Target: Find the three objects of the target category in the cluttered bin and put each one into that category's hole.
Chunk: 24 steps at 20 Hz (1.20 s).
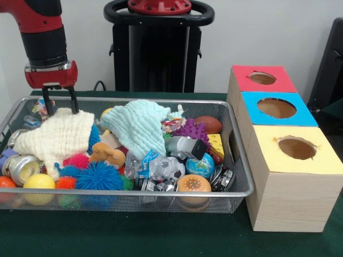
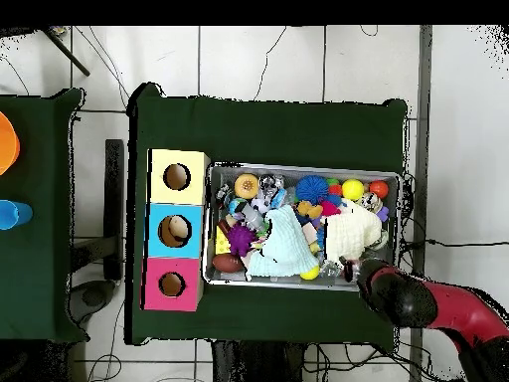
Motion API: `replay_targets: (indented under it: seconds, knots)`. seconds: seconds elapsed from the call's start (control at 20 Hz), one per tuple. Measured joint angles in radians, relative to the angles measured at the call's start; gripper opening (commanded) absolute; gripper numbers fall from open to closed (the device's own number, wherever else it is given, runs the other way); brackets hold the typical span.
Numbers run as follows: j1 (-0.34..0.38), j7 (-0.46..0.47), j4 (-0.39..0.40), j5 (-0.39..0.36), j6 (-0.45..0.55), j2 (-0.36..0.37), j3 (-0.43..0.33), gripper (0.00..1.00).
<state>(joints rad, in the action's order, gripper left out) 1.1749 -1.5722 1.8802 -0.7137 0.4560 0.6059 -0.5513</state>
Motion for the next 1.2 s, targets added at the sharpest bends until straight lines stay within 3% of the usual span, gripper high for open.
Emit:
replay_targets:
  seconds: [0.8, 1.2]
  knots:
    - [0.038, 0.0, 0.019, -0.003, 0.0, 0.0, 0.021, 1.0]
    - [0.042, 0.0, 0.02, -0.042, 0.0, 0.0, 0.025, 1.0]
